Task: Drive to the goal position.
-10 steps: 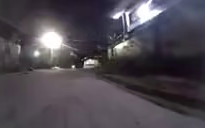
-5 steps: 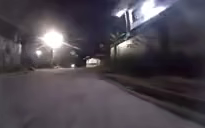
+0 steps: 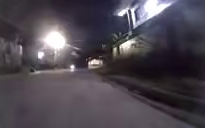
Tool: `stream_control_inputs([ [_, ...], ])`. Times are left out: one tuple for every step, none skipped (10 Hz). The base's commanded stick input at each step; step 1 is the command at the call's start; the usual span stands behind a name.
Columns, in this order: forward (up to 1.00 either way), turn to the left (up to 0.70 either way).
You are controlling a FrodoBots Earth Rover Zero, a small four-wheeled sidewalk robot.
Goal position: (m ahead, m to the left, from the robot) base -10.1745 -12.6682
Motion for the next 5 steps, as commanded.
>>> stream_control_inputs([
  [0.7,0.0],
  [0.7,0.0],
  [0.7,0.0],
  [0.7,0.0],
  [0.7,0.0],
])
